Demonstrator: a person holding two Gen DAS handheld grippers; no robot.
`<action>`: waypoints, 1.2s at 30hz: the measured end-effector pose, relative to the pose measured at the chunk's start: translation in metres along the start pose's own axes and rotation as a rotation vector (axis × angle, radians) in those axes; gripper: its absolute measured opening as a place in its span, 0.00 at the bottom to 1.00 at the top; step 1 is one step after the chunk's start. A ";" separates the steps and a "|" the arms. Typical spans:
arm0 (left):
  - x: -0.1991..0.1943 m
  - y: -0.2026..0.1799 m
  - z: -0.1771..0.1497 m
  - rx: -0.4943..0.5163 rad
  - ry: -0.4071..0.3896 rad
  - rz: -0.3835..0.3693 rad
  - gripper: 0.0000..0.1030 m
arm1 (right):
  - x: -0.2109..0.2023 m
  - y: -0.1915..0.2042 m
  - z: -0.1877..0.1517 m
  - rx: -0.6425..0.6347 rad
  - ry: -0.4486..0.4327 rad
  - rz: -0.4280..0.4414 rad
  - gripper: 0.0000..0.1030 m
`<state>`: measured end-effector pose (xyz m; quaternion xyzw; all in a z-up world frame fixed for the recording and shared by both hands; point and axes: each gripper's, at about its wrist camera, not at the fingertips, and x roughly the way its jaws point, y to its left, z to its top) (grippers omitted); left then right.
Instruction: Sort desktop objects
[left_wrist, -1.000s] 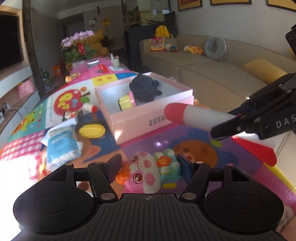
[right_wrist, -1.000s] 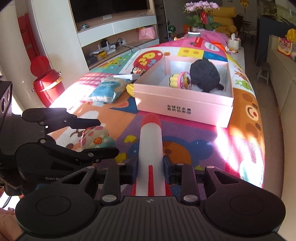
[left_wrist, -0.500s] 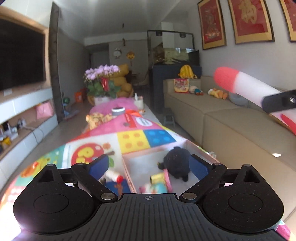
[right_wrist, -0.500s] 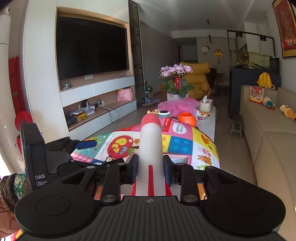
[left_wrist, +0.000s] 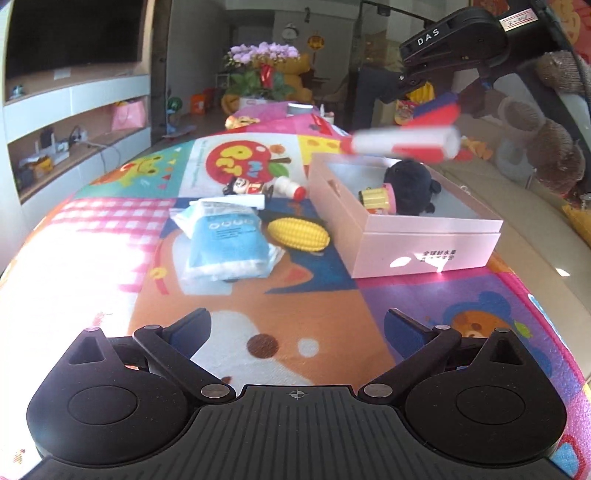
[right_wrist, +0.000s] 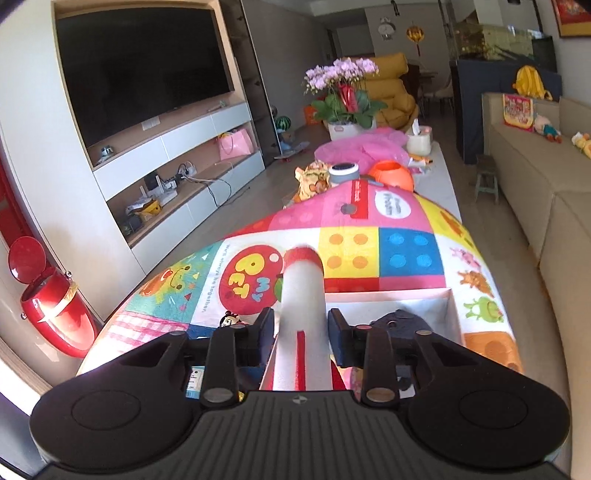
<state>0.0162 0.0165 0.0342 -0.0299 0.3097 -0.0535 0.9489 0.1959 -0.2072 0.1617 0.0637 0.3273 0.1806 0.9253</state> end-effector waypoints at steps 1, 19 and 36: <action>-0.001 0.004 -0.003 -0.010 0.003 0.006 1.00 | 0.010 0.003 0.000 0.001 0.005 -0.010 0.43; 0.009 0.011 -0.024 -0.058 0.030 0.002 1.00 | 0.067 0.012 -0.032 -0.069 0.194 0.032 0.30; 0.011 0.010 -0.025 -0.050 0.035 0.008 1.00 | 0.037 0.017 -0.049 -0.276 0.121 0.028 0.28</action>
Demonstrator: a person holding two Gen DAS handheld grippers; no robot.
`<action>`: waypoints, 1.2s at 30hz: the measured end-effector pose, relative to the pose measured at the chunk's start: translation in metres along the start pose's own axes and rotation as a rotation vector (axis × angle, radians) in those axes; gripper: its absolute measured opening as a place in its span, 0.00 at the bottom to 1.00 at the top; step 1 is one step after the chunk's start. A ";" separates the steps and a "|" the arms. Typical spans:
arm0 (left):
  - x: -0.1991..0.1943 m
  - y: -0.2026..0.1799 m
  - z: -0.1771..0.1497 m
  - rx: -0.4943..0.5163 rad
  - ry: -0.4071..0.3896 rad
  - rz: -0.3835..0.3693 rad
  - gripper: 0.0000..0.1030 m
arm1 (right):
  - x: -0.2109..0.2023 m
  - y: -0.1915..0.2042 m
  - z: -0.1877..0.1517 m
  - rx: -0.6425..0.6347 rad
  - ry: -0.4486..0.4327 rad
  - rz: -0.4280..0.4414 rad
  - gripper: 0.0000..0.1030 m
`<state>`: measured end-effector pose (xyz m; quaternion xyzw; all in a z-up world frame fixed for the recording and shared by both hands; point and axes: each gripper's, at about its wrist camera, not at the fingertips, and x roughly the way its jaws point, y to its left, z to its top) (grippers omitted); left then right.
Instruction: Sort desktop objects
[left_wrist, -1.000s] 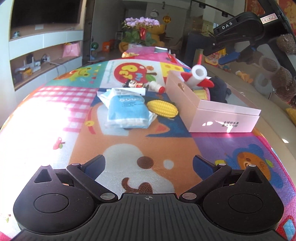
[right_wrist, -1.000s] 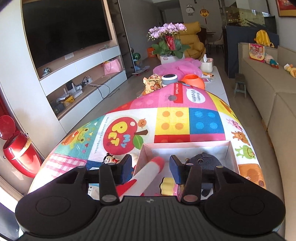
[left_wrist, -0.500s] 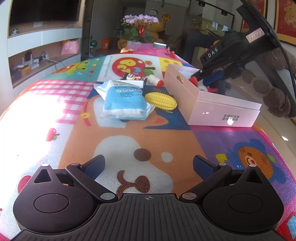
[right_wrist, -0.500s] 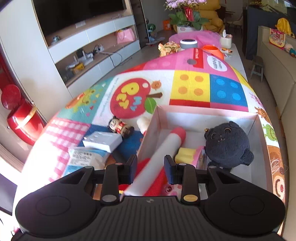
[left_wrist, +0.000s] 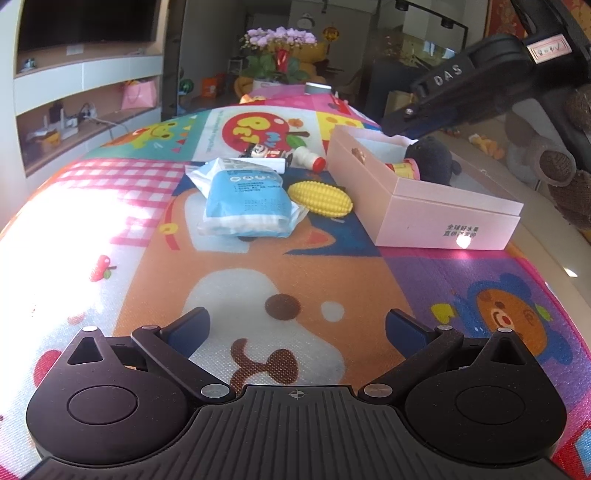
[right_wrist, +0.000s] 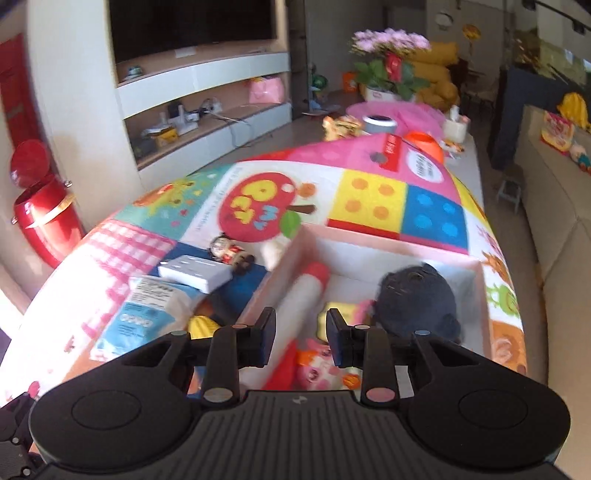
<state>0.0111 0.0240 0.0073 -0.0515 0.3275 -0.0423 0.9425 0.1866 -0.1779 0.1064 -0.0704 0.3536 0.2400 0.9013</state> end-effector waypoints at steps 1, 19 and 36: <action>0.000 0.000 0.000 0.001 -0.001 0.001 1.00 | 0.004 0.019 0.005 -0.051 0.013 0.041 0.28; -0.001 0.000 -0.001 -0.014 -0.005 0.013 1.00 | 0.049 0.128 -0.035 -0.456 0.143 -0.031 0.27; 0.012 -0.012 0.033 0.090 -0.064 0.170 1.00 | -0.071 0.010 -0.139 -0.032 -0.035 -0.082 0.54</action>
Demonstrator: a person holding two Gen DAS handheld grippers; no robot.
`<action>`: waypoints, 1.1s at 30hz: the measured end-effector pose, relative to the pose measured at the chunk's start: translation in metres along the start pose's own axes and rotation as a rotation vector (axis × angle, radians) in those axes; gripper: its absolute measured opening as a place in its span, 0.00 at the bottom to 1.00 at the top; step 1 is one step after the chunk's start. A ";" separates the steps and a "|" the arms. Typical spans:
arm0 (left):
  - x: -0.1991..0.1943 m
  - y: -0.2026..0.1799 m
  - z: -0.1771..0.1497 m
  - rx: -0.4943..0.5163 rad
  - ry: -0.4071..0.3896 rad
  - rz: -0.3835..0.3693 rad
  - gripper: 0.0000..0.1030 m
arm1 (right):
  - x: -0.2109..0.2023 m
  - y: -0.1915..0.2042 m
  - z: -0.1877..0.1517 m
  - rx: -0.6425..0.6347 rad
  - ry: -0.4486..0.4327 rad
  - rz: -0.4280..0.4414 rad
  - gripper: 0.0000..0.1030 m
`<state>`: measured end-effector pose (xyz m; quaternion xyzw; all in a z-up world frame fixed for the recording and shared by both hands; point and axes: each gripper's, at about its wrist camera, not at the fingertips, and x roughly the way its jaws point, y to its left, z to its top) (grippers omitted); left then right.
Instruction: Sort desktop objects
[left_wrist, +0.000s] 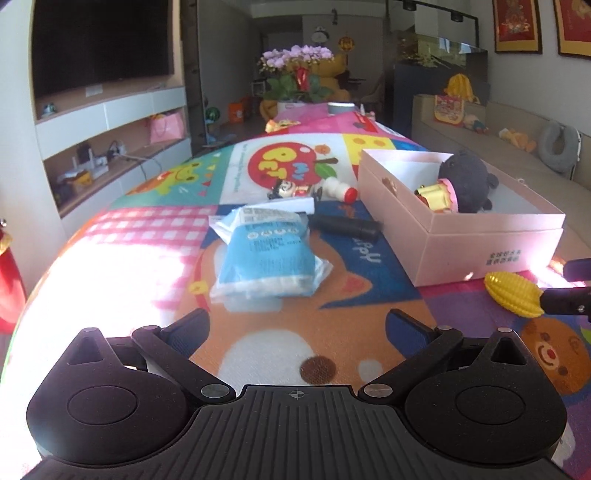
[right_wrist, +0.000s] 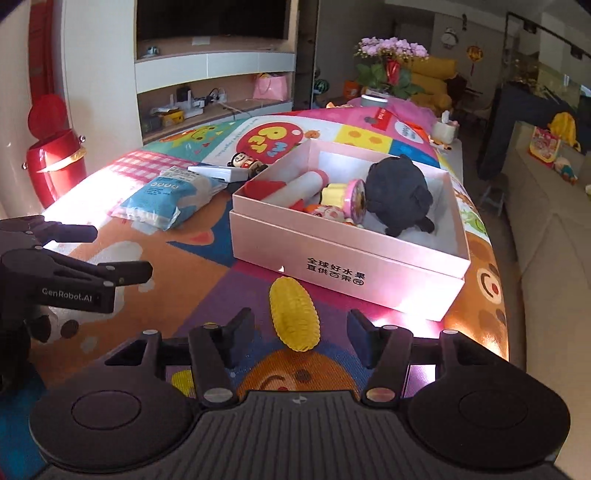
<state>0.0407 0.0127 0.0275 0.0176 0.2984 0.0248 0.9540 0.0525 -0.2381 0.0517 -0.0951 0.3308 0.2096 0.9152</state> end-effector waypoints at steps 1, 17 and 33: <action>0.000 0.000 0.004 0.004 -0.006 0.004 1.00 | -0.002 -0.006 -0.001 0.022 -0.020 -0.008 0.54; 0.023 0.005 0.019 0.052 -0.030 0.052 1.00 | 0.040 -0.081 0.038 0.372 -0.127 -0.049 0.74; 0.044 0.002 0.025 0.114 -0.010 0.093 0.59 | 0.007 -0.020 -0.028 0.196 -0.121 -0.054 0.78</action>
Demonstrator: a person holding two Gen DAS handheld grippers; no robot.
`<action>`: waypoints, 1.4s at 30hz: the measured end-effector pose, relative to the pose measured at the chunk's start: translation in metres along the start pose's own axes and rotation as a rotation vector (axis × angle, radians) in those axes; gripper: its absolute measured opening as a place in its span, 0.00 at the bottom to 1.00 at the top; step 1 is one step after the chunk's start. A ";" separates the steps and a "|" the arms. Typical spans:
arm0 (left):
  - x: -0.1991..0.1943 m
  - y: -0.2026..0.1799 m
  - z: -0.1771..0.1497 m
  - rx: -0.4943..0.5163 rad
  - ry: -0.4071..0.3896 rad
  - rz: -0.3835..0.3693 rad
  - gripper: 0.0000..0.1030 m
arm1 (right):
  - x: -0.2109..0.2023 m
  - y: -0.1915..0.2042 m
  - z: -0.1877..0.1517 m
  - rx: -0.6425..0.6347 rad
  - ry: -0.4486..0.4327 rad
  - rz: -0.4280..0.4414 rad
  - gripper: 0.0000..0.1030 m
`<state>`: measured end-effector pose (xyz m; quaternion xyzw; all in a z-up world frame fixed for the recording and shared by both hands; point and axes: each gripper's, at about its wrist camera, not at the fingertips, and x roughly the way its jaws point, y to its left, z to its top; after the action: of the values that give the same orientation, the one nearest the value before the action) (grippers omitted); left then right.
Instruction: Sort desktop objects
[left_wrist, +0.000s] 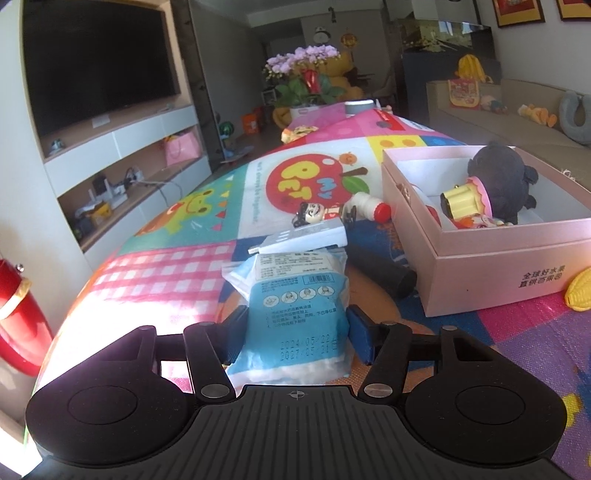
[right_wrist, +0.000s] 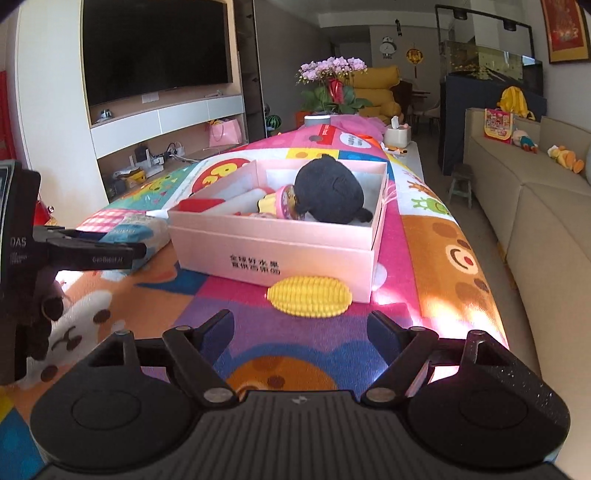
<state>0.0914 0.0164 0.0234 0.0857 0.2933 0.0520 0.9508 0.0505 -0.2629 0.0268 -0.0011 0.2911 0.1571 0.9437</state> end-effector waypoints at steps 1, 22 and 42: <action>-0.007 0.001 -0.003 0.003 -0.004 -0.012 0.58 | 0.001 -0.001 -0.003 0.009 0.008 0.000 0.78; -0.108 -0.024 -0.056 -0.074 0.036 -0.389 0.88 | 0.053 0.006 0.028 -0.017 0.087 -0.082 0.75; -0.051 -0.027 -0.021 -0.171 0.131 -0.324 0.97 | -0.013 0.038 -0.024 -0.180 0.127 0.103 0.73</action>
<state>0.0389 -0.0146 0.0289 -0.0471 0.3592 -0.0714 0.9293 0.0164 -0.2332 0.0171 -0.0810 0.3347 0.2306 0.9101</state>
